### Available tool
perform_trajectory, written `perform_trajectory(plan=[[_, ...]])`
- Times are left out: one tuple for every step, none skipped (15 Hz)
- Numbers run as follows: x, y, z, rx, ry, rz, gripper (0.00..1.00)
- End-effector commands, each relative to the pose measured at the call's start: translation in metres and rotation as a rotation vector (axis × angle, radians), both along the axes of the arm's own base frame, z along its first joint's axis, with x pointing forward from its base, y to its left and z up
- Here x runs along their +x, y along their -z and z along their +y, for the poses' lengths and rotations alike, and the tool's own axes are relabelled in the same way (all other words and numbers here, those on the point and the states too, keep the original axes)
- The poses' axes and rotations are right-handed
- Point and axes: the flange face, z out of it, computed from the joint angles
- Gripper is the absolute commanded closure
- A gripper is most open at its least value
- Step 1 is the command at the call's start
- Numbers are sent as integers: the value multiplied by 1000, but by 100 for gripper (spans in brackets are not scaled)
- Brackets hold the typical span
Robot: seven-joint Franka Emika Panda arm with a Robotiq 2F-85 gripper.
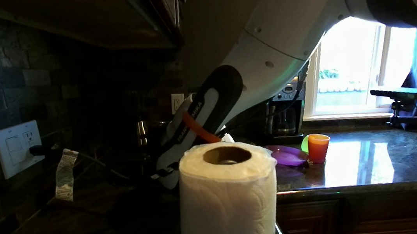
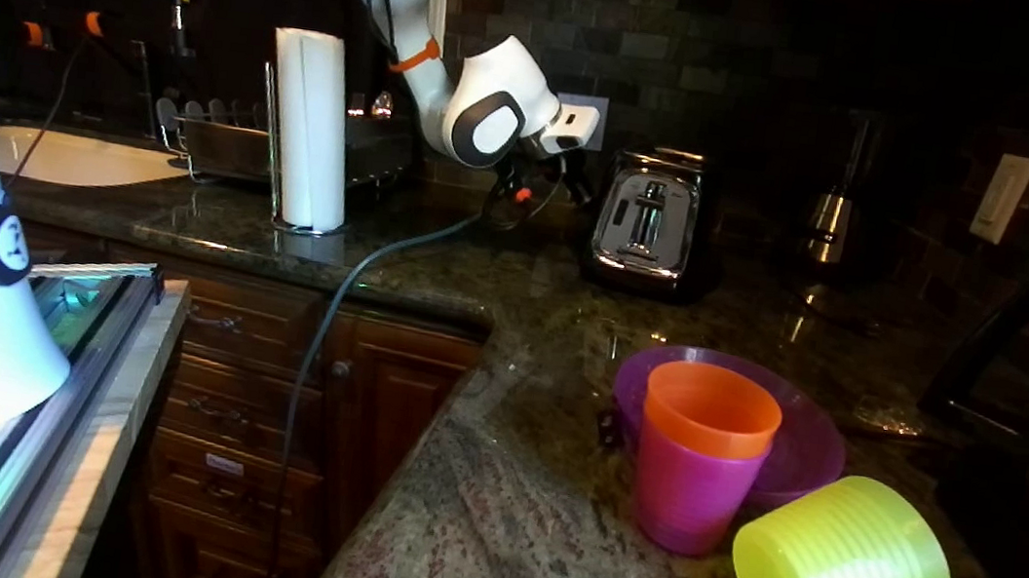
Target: Move the toaster slightly to the right
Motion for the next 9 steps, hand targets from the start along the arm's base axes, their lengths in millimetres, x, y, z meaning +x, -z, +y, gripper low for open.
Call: perform_trajectory(plan=[[20, 9, -24, -66, 56, -96, 100], [24, 11, -26, -82, 57, -110, 100], [28, 11, -28, -98, 59, -125, 100], [32, 15, -31, -111, 60, -142, 100], [37, 15, -32, -121, 58, -157, 100], [41, 17, -34, -136, 60, -171, 100], [46, 17, -37, -144, 68, -185, 100], [50, 14, -40, -160, 77, -203, 100], [54, 12, -45, -174, 88, -221, 100]])
